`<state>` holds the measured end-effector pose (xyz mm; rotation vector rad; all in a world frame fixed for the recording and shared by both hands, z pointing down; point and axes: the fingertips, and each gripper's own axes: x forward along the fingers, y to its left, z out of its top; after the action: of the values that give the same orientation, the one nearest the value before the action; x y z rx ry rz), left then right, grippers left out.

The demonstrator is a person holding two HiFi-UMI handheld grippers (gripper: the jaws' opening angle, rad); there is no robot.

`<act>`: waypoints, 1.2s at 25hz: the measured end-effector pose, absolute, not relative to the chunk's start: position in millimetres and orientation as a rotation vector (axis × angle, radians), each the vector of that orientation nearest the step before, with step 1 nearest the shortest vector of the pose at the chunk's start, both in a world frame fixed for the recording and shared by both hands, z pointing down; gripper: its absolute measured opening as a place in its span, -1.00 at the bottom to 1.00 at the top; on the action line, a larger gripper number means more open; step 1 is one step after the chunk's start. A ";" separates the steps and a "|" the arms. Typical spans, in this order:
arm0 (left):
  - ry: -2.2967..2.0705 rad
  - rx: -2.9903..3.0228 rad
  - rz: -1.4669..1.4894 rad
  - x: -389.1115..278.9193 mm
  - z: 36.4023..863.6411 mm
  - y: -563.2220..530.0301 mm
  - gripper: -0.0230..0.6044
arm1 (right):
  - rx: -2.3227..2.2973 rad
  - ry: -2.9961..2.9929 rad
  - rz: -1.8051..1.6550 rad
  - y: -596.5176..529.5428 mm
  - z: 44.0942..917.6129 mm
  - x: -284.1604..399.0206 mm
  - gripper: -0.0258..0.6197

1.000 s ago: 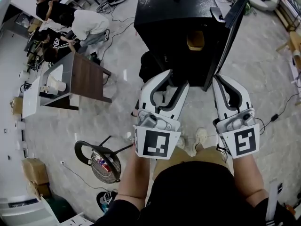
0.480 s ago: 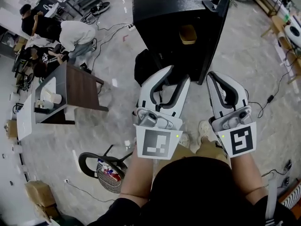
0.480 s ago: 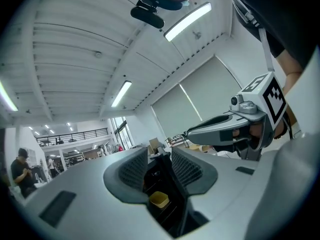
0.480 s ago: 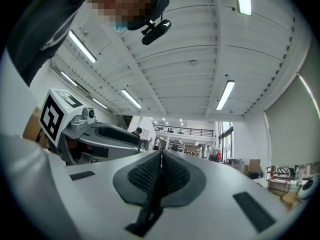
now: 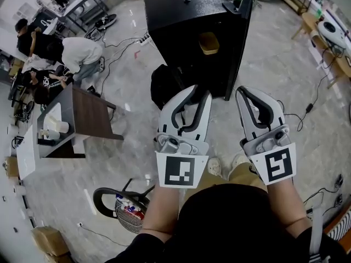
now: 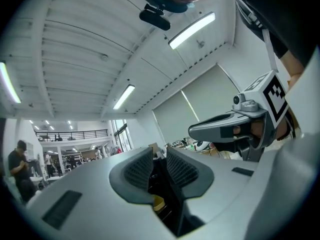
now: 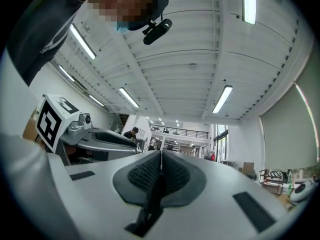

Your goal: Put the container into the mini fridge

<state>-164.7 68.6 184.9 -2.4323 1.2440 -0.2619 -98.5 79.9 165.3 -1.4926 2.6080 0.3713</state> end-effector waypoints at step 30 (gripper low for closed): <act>1.359 -2.378 -0.112 -183.4 164.1 97.8 -0.85 | -1.478 2.614 0.438 100.4 147.4 -121.9 -0.81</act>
<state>-183.4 97.8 164.1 -2.3777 1.3586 -0.1116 -121.9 100.4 147.4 -1.4782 2.6139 0.4380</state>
